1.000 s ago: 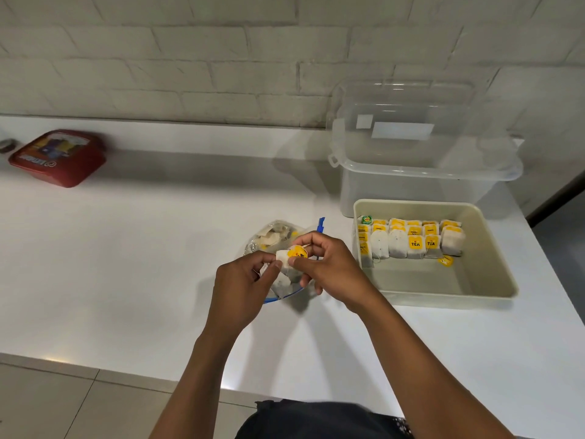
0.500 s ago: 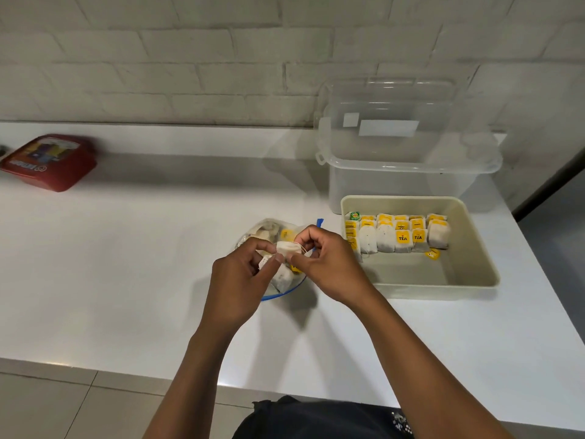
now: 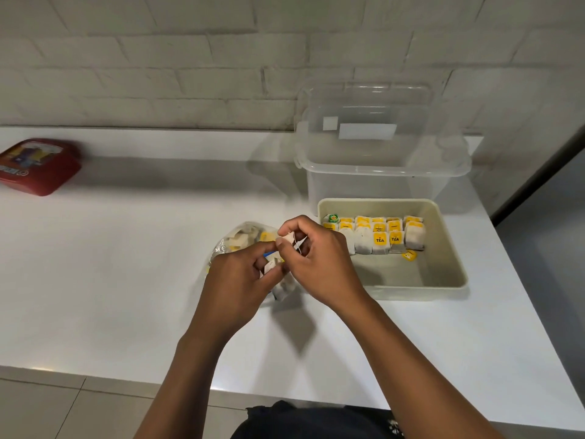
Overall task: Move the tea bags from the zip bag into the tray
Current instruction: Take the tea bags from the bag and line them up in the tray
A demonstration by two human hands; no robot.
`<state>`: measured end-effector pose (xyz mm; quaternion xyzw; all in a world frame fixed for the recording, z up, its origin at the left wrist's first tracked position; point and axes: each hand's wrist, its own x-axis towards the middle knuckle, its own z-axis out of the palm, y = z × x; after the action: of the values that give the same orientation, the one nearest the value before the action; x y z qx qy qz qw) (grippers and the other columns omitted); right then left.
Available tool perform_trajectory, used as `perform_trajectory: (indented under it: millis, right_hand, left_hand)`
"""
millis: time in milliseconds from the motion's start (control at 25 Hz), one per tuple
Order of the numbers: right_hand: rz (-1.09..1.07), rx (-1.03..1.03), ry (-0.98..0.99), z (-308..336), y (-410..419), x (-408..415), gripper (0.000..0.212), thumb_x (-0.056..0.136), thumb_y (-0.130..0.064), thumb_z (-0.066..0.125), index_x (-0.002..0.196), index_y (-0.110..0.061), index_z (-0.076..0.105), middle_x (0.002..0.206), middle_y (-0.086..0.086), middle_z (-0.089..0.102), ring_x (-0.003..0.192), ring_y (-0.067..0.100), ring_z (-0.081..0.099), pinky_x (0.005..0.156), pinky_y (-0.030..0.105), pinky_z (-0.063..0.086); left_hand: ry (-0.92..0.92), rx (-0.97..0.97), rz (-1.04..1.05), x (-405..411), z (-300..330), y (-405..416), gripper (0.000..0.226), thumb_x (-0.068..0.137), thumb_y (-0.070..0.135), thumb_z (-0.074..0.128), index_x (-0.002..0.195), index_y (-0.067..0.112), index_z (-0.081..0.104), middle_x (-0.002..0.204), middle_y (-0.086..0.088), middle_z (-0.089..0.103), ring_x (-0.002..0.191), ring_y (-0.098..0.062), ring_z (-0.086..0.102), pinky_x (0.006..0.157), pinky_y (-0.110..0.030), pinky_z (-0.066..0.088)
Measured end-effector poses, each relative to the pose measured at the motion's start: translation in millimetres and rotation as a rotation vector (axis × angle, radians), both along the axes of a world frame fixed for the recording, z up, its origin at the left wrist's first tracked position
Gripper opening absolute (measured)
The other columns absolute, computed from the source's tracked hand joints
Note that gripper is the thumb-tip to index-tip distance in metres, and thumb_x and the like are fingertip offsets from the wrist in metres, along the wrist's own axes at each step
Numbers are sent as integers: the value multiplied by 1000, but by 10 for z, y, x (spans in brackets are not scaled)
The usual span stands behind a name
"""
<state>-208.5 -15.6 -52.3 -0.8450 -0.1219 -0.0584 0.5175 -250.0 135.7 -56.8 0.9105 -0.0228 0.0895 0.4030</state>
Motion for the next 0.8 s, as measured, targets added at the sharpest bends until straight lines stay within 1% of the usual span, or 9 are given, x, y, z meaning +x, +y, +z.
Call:
perform_trajectory:
  millis: [120,200,240,320,400,520,640,720,800]
  right_hand:
    - [18,14,17,52,-150,28,12,87,-24,61,95,-27,70,75,-14,66,61,6,62,64,28,53]
    - [47,-46,2,87,-255,55,22,85,-19,57,98,-29,72,75,-15,66,64,5,63,66,29,54]
    - [56,-91,-16,103,-310,77,25,84,-17,56,98,-29,72,74,-14,66,62,4,61,66,29,54]
    - [65,-154,-43,129,-445,133,20,85,-19,59,95,-29,73,73,-14,69,62,3,62,68,30,54]
    - [60,-157,-53,167,-613,205,10,86,-26,64,91,-30,72,75,-16,71,65,5,65,70,32,54]
    - [-1,-187,-107,193,-904,329,5,87,-28,69,88,-29,73,79,-14,65,66,6,57,67,28,50]
    - [-85,-183,-104,198,-1182,435,3,86,-30,72,89,-31,73,90,-10,56,74,6,55,68,21,45]
    - [-77,-175,-75,199,-1341,501,3,87,-28,72,87,-31,71,96,-11,57,79,6,58,69,18,45]
    - [-39,-179,-41,205,-1483,550,5,87,-26,71,84,-29,70,91,-14,62,77,5,59,67,17,44]
  left_hand:
    - [-15,-18,-10,24,47,-119,15,88,32,71,103,34,73,52,5,38,49,-10,32,52,-31,32]
    - [-54,9,8,60,62,-195,11,93,35,65,97,29,73,53,1,43,49,-15,35,52,-34,36]
    - [-77,26,9,79,69,-221,12,95,35,62,96,30,73,53,3,47,49,-13,38,51,-30,36]
    - [-96,31,-13,133,90,-288,13,96,35,61,96,34,74,55,8,47,51,-12,39,50,-21,31]
    - [-86,11,-34,212,117,-367,12,95,36,64,95,32,75,55,3,42,51,-12,36,50,-21,28]
    - [-49,5,-28,361,127,-491,8,89,33,71,92,27,75,58,-6,49,53,-18,40,55,-32,37]
    - [16,-28,-44,476,112,-569,6,88,31,73,94,31,74,63,-8,58,57,-23,51,64,-35,45]
    - [26,-13,-65,513,87,-628,3,89,32,71,91,33,73,63,-4,61,59,-22,55,63,-35,48]
    - [39,7,-64,534,50,-679,4,90,32,70,91,35,72,64,4,64,61,-17,59,63,-32,50]
